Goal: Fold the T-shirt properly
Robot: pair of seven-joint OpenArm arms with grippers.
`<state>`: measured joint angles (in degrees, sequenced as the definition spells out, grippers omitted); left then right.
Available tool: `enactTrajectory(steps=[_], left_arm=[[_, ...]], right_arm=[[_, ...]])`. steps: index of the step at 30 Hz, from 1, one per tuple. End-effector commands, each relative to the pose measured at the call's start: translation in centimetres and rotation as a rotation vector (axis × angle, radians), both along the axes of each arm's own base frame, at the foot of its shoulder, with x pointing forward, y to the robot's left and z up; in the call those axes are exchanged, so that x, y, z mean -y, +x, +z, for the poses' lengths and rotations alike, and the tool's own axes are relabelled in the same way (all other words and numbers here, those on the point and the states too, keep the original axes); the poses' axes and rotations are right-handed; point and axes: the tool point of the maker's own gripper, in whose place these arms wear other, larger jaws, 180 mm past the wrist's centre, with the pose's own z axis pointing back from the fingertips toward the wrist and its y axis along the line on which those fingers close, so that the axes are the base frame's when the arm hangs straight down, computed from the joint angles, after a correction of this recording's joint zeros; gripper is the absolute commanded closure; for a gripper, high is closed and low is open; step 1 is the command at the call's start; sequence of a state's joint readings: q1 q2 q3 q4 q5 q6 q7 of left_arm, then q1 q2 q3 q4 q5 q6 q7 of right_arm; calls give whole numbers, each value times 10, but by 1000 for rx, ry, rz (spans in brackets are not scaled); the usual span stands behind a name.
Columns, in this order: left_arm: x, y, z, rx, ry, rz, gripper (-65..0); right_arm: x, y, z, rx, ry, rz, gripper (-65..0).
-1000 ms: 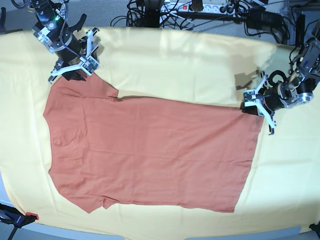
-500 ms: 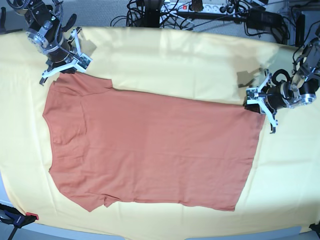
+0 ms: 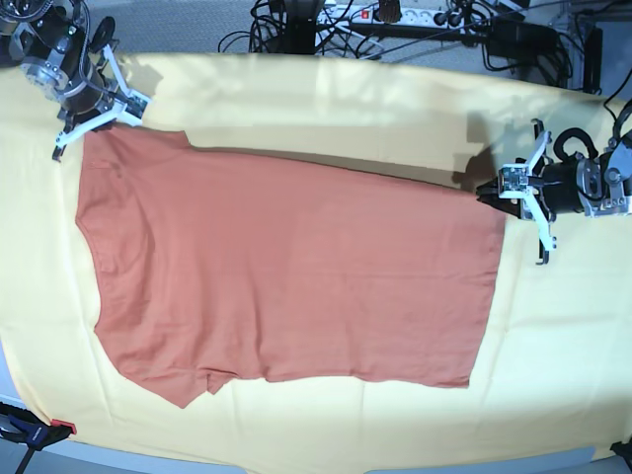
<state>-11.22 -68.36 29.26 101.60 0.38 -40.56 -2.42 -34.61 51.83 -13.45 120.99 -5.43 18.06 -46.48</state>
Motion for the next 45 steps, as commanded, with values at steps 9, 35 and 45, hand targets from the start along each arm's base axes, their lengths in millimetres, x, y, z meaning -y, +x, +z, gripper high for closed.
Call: enactTrajectory(steps=[9, 35, 45], left_arm=[[2, -44, 0, -107, -1, -38, 0], [15, -115, -8, -178, 155, -207, 0], [21, -81, -17, -11, 229, -187, 0]], right_arm=[[-16, -51, 4, -82, -8, 69, 0], [-34, -53, 49, 54, 175, 75, 0], [-41, -4, 54, 162, 319, 74, 0]])
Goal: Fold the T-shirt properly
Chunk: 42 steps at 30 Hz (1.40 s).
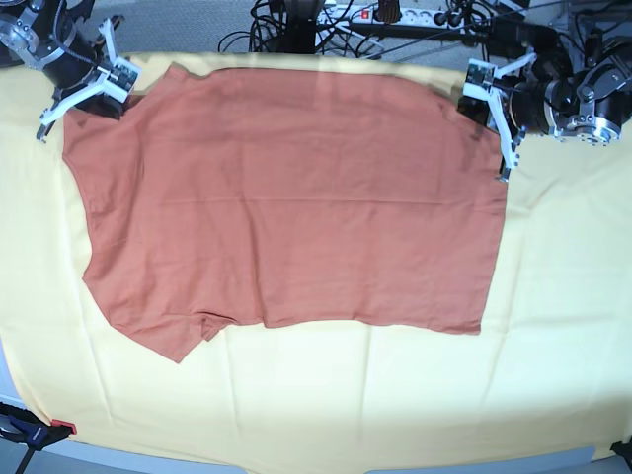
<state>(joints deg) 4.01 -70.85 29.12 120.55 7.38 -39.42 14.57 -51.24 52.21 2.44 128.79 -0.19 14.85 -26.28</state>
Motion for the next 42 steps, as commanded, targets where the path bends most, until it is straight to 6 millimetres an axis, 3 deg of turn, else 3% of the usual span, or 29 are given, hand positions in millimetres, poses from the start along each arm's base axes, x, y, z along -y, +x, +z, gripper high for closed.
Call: enactTrajectory(steps=[1, 4, 8, 16, 22, 29, 40, 42], left_arm=[[-2, 18, 11, 73, -5, 25, 0], [2, 43, 20, 169, -29, 82, 0], [8, 62, 28, 227, -68, 110, 0], [-7, 94, 26, 309, -80, 227, 0], [-2, 98, 22, 311, -108, 253, 0], [7, 103, 24, 332, -149, 275, 0], [2, 114, 30, 401, -138, 303, 0], [2, 113, 29, 395, -140, 305, 0]], right_arm=[[0, 10, 5, 28, 14, 7, 0], [12, 27, 1, 45, 16, -24, 0], [18, 46, 1, 63, 55, -52, 0], [27, 72, -1, 67, 123, -99, 0], [10, 74, -1, 53, 225, -104, 0], [22, 92, 11, 169, 250, -226, 0], [21, 99, 9, 185, 282, -261, -3], [25, 103, 5, 186, 291, -282, -70]])
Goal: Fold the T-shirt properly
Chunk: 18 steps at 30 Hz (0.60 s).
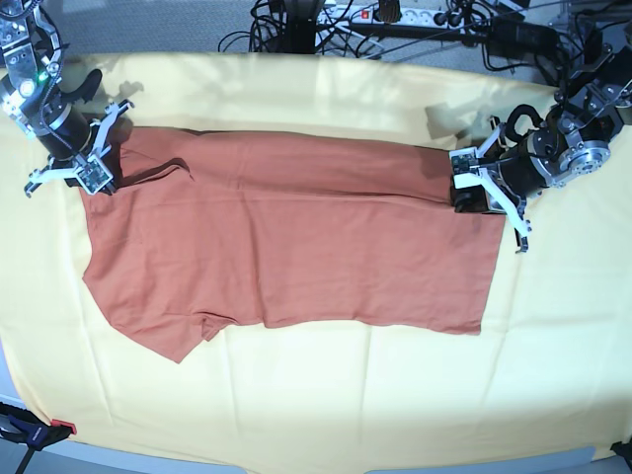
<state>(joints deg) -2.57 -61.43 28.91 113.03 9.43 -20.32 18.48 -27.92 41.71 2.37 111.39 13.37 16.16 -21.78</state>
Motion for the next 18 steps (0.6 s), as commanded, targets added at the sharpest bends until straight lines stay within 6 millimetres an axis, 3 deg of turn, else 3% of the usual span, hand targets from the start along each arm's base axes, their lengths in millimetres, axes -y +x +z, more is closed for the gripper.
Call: enactTrajectory(steps=[1, 3, 6, 9, 13, 18], left_arm=[[-4, 8, 12, 40, 3, 4, 0], [-4, 9, 12, 41, 4, 3, 0], [-6, 14, 16, 79, 9, 18, -175], [-10, 18, 19, 97, 11, 46, -322], [-22, 19, 18, 92, 53, 66, -334], [-36, 10, 16, 44, 125, 30, -334]], right_arm=[[4, 9, 9, 40, -3, -4, -109], [8, 15, 7, 39, 0, -15, -184], [10, 25, 11, 48, -10, -13, -261], [9, 31, 16, 32, -34, 9, -275], [-4, 19, 18, -55, -109, 133, -274], [-27, -18, 20, -179, -155, 344, -274]])
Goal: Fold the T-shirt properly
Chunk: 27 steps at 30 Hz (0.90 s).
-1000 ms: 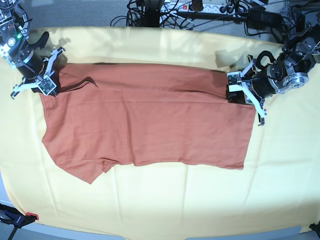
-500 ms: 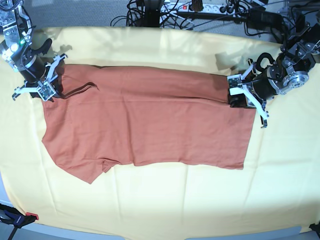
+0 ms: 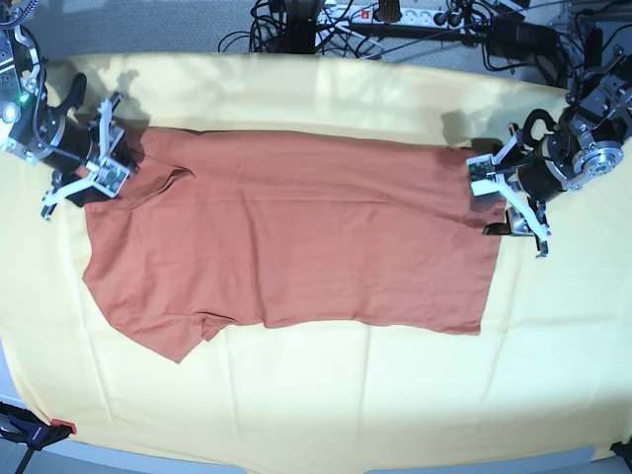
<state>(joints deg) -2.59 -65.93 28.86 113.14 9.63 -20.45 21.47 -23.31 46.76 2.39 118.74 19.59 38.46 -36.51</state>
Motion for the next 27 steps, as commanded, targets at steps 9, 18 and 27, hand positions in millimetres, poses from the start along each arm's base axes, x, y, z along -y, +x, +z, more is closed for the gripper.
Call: enactTrajectory(steps=[9, 18, 27], left_arm=[[-14, -4, 8, -35, 57, -35, -334], [-10, -5, 9, -36, 42, -47, -334], [-9, -5, 9, -37, 39, -49, -334]], right_arm=[[34, -34, -17, -88, -209, 50, -274], [78, -29, -43, -79, -272, -28, -274], [85, -25, -49, -61, -235, -60, -268]])
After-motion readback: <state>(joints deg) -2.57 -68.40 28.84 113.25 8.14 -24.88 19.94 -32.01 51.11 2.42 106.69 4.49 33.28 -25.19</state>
